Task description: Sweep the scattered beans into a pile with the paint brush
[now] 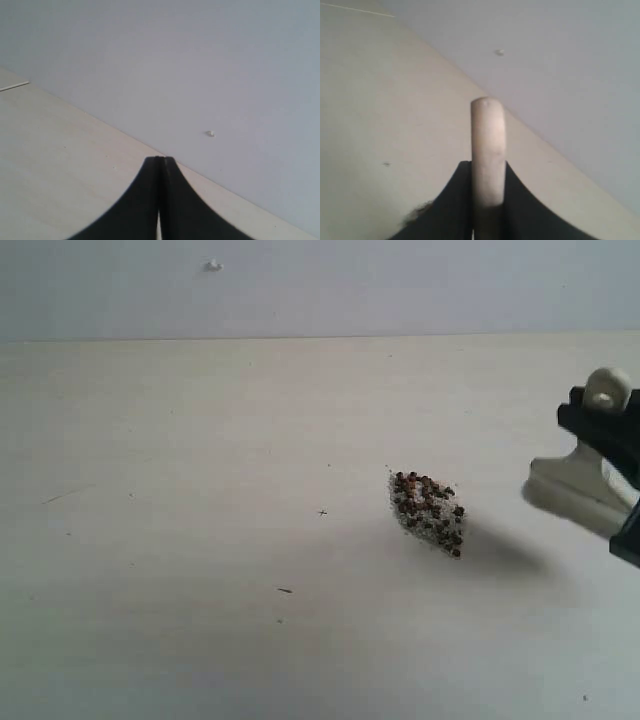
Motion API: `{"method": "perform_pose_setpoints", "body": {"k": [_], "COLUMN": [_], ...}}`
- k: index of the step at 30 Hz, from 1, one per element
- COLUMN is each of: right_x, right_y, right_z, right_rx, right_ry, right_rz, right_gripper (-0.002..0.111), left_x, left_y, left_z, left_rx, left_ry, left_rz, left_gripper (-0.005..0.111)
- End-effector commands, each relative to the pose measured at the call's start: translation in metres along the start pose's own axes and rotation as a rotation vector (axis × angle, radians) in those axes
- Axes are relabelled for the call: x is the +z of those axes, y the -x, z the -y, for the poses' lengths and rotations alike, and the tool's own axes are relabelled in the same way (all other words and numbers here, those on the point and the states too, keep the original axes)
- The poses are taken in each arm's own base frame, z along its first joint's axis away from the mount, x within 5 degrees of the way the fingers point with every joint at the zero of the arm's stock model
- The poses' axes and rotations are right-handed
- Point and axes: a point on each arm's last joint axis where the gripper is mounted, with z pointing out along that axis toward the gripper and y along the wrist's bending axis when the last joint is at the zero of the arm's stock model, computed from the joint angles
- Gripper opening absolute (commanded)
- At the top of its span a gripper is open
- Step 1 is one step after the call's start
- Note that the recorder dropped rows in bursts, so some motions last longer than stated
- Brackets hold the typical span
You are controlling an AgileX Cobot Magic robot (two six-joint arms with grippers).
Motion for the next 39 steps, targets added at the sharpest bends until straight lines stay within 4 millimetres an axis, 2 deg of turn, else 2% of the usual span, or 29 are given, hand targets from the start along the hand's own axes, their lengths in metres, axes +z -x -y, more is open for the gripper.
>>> {"method": "perform_pose_setpoints", "body": {"k": [1,3,5,7,12,15,20,25,32,39], "right_x": [0.001,0.001,0.002,0.002,0.003,0.011,0.033,0.038,0.04,0.057], "right_y": [-0.002,-0.001,0.001,0.001,0.004,0.012,0.034,0.039,0.035,0.005], "right_z": [-0.011,-0.01,-0.005,-0.004,0.002,0.002,-0.016,-0.037,-0.042,-0.043], "right_rx": [-0.007,-0.02,-0.013,0.068,0.036,0.072,0.11,0.083,0.045,0.036], "right_ry": [0.172,0.23,0.198,0.183,0.143,0.191,0.364,0.519,0.57,0.588], "right_rz": [0.01,-0.006,0.004,0.002,0.022,0.041,0.099,0.09,0.082,0.082], "right_gripper": [0.0,0.0,0.0,0.0,0.0,0.0,0.0,0.0,0.0,0.0], "left_x": [0.0,0.0,0.0,0.0,0.0,0.0,0.0,0.0,0.0,0.0], "left_y": [0.0,0.0,0.0,0.0,0.0,0.0,0.0,0.0,0.0,0.0], "left_z": [-0.001,-0.001,-0.001,-0.001,0.0,0.0,0.0,0.0,0.0,0.0], "left_rx": [0.009,0.009,0.009,0.009,0.008,0.008,0.008,0.008,0.008,0.008], "left_ry": [0.001,0.001,0.001,0.001,-0.001,-0.001,-0.001,-0.001,-0.001,-0.001], "left_rz": [0.005,0.005,0.005,0.005,0.005,0.005,0.005,0.005,0.005,0.005], "left_gripper": [0.0,0.0,0.0,0.0,0.0,0.0,0.0,0.0,0.0,0.0]}}
